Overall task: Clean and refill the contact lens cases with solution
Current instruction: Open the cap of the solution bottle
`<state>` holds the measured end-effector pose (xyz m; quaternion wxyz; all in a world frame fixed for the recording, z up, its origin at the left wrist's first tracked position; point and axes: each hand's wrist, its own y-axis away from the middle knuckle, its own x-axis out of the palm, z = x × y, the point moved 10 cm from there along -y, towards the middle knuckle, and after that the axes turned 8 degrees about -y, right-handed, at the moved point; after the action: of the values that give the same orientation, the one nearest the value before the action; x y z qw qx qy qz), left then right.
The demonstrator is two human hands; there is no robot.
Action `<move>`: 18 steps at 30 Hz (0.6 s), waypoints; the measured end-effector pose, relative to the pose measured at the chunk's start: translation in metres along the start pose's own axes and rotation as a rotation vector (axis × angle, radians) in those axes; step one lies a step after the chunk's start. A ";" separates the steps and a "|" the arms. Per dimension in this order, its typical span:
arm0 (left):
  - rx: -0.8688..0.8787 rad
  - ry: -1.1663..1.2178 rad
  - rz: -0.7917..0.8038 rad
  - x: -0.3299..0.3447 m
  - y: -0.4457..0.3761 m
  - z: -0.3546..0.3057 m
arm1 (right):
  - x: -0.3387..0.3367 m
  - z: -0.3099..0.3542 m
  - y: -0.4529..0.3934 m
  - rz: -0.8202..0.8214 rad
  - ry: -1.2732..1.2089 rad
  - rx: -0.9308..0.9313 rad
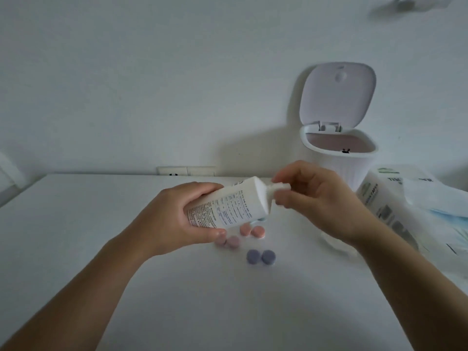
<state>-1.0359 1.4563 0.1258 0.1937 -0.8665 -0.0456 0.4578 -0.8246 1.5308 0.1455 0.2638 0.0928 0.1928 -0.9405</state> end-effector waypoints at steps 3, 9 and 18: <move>-0.016 -0.028 -0.070 0.010 -0.009 0.018 | -0.004 -0.015 -0.012 0.004 0.066 -0.029; 0.014 -0.098 -0.102 0.025 -0.008 0.030 | -0.003 -0.029 -0.021 -0.120 0.125 -0.093; 0.034 -0.116 -0.090 0.029 -0.003 0.032 | 0.001 -0.036 -0.012 -0.135 0.079 -0.133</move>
<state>-1.0448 1.4760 0.0885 0.2260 -0.8320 -0.0878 0.4990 -0.8289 1.5551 0.1164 0.1974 0.0989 0.2707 -0.9370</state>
